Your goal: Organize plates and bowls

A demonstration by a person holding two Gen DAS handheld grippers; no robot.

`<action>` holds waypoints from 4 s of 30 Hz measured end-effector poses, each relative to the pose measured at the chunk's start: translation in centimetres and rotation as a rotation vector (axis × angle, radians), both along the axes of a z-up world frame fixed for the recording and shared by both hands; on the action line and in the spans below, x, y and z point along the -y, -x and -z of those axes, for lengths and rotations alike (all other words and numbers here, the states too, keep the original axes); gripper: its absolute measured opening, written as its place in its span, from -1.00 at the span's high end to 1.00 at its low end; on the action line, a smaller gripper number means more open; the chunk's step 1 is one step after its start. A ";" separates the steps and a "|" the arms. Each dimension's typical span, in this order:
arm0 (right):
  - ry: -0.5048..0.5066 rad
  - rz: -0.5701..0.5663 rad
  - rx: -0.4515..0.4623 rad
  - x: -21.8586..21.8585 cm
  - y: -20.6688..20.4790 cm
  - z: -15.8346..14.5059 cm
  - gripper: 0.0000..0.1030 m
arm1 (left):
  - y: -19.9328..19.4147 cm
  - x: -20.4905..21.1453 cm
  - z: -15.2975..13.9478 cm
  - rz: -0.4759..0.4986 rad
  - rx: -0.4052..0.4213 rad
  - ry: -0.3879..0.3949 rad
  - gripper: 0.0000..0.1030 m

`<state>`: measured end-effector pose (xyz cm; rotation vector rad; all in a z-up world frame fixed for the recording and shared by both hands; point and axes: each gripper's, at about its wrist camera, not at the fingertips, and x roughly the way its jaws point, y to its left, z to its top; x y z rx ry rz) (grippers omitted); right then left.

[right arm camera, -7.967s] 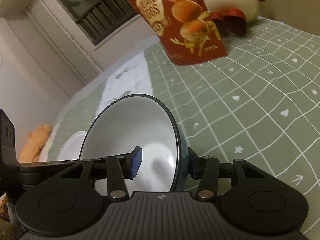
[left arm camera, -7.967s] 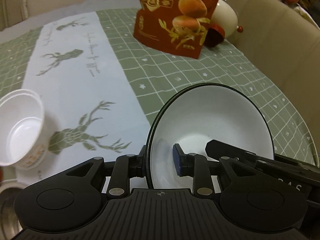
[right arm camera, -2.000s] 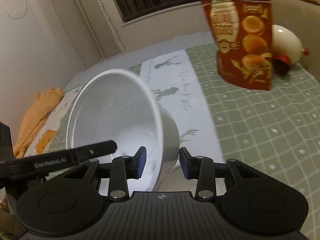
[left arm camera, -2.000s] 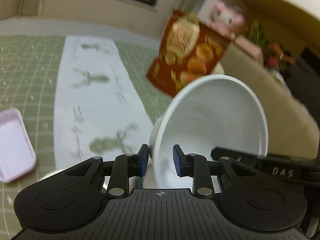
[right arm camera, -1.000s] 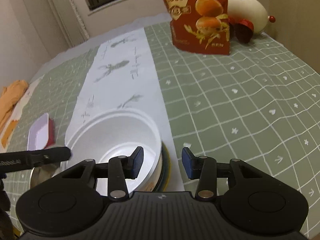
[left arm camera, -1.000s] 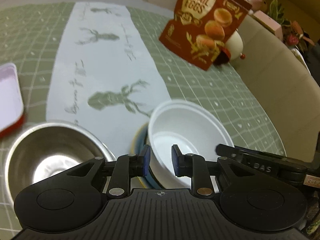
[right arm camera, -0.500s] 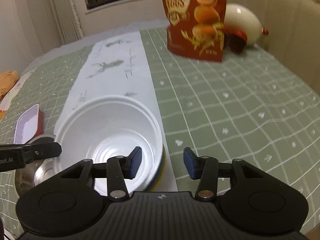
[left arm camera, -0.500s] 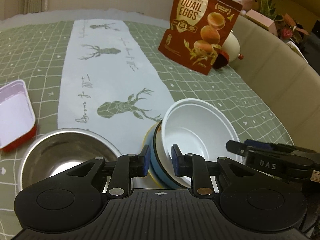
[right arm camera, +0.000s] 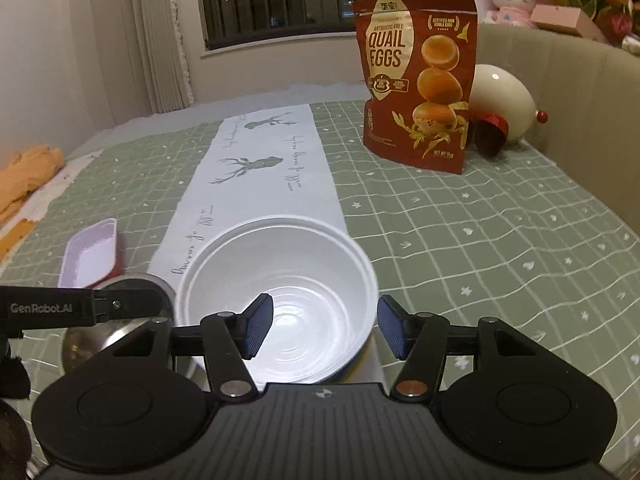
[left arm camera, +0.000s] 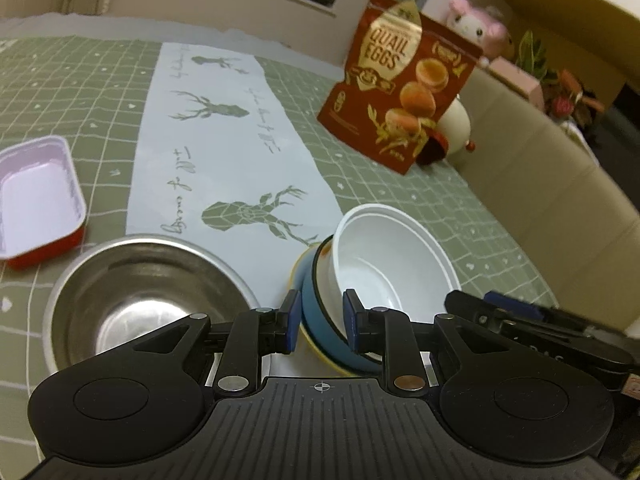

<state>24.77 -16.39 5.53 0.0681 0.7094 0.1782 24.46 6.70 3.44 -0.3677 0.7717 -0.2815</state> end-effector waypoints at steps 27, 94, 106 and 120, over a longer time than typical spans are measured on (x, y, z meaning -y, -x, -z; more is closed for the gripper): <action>-0.258 -0.098 -0.122 -7.9 5.3 6.4 -0.22 | 4.8 -14.3 6.7 -0.414 -0.079 0.154 0.52; -0.324 -0.117 -0.177 5.9 -8.5 6.5 -0.53 | -7.0 4.7 -0.6 0.072 -0.147 -0.286 0.58; -0.445 -0.105 -0.342 6.8 -10.2 10.8 -0.53 | -10.5 6.4 3.3 0.100 -0.296 -0.249 0.32; -0.471 -0.101 -0.353 7.0 -10.2 11.3 -0.54 | -9.8 7.0 3.1 0.104 -0.263 -0.336 0.53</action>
